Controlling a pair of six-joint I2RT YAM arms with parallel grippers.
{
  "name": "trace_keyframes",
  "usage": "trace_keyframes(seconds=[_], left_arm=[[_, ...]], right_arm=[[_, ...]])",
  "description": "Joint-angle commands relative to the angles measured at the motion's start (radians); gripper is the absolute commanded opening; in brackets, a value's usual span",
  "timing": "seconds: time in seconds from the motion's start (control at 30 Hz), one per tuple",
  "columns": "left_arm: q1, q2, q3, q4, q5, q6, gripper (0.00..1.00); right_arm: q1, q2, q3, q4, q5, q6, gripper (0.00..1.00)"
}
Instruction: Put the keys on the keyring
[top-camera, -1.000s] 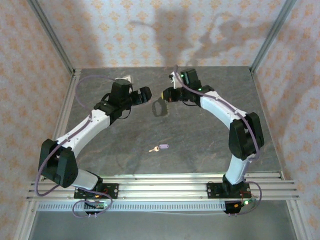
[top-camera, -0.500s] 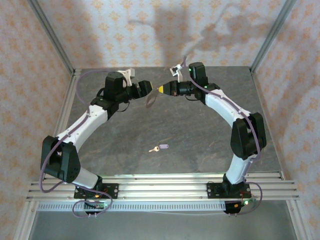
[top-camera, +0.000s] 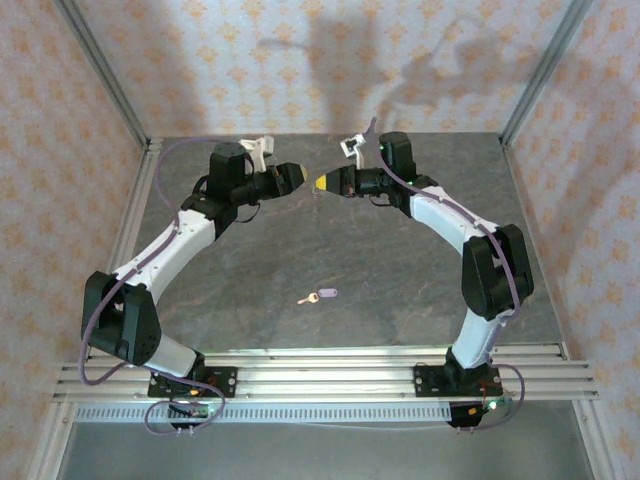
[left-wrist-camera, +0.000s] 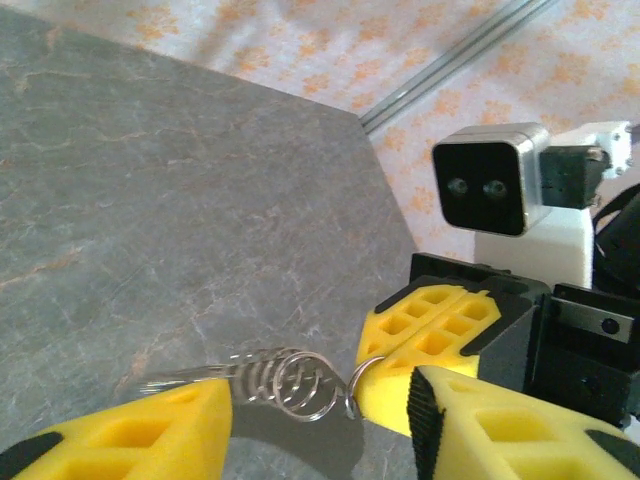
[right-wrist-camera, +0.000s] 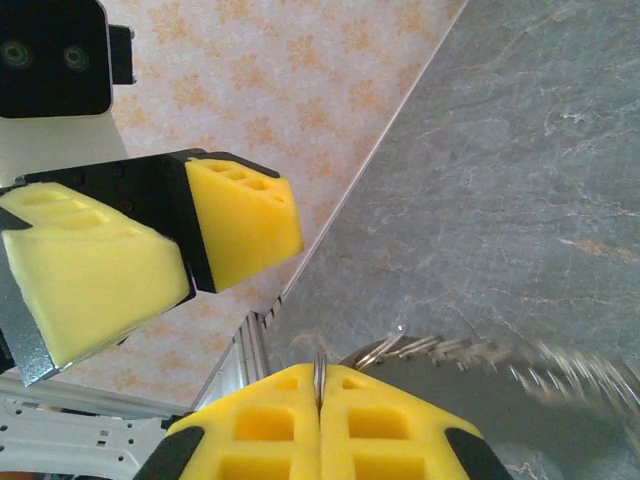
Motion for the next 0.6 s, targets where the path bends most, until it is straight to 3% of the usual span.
trace_keyframes(seconds=[0.0,0.17,0.57], left_arm=[[0.002,0.024,0.008,0.095,0.067,-0.004,0.46],[0.003,0.055,0.020,0.131,0.076,-0.032,0.41],[0.004,0.026,0.031,0.037,-0.058,-0.002,0.52]], right_arm=[[-0.005,-0.056,-0.004,0.074,-0.067,0.011,0.00],[-0.004,-0.068,-0.006,0.029,-0.031,-0.024,0.00],[-0.002,0.003,0.043,-0.103,0.098,-0.100,0.00]])
